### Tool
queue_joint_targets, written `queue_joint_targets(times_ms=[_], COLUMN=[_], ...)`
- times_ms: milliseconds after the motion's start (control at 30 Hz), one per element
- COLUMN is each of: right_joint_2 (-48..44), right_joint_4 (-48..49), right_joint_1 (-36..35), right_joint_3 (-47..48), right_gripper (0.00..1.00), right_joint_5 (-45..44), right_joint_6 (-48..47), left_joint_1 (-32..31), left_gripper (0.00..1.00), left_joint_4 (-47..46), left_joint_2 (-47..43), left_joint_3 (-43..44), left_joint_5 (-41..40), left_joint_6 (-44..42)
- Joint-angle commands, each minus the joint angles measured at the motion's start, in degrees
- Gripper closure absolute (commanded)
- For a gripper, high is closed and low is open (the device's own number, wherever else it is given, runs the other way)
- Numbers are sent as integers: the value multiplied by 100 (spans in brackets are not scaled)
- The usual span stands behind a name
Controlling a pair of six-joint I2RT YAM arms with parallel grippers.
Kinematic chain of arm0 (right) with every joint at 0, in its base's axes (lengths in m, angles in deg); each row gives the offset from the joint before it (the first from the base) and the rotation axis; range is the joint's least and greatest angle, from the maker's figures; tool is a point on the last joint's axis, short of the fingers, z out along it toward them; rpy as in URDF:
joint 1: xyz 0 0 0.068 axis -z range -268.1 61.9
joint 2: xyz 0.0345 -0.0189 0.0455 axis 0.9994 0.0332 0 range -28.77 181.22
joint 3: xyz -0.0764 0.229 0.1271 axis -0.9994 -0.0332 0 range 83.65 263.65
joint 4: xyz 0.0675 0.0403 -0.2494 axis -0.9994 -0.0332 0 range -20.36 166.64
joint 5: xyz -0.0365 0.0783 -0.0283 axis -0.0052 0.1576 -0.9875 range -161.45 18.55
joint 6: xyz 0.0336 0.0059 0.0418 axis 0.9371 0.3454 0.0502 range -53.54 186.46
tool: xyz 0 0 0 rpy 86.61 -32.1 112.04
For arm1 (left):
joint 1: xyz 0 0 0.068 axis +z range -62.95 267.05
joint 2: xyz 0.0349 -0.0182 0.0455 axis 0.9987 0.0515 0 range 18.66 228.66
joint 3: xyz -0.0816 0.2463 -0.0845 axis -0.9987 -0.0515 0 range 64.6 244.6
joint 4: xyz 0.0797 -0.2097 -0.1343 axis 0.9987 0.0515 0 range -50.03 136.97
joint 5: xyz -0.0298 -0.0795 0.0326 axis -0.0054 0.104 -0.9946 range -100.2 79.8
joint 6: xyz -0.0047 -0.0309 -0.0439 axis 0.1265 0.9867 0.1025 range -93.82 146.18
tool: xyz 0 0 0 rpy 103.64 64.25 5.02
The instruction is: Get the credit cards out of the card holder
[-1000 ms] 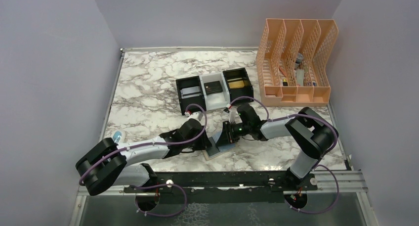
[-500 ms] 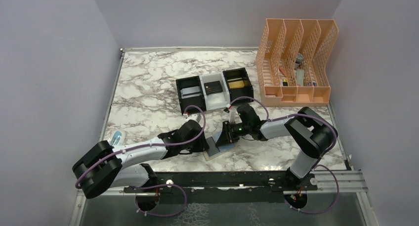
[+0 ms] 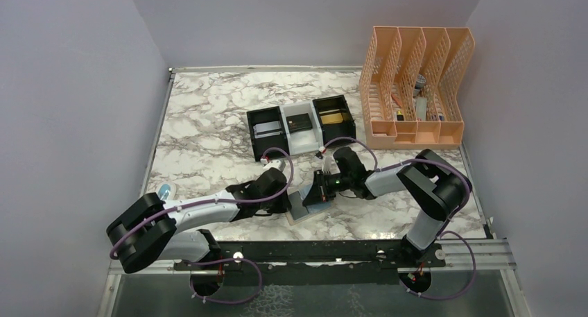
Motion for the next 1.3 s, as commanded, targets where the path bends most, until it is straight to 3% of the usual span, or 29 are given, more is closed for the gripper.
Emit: queue_joint_targets(times_ms=[0,433,1267], right_joint_2=[-52,-136,-459], right_joint_4=[-10,207,-229], right_joint_1=[-40,244,722], right_joint_3=[-63,-165,-322], right_gripper=[99,99,99], right_joint_5=[-142,616,683], right_joint_6=[-13,22,-118], left_joint_1=[-113,-126,-186], left_gripper=[80,84,91], left_joint_4=[36,173,211], left_joint_2=[199,444,724], left_joint_3=[-58,-170,-148], left_joint_5=[-107,-400,-544], left_joint_6=[-12,2,-114])
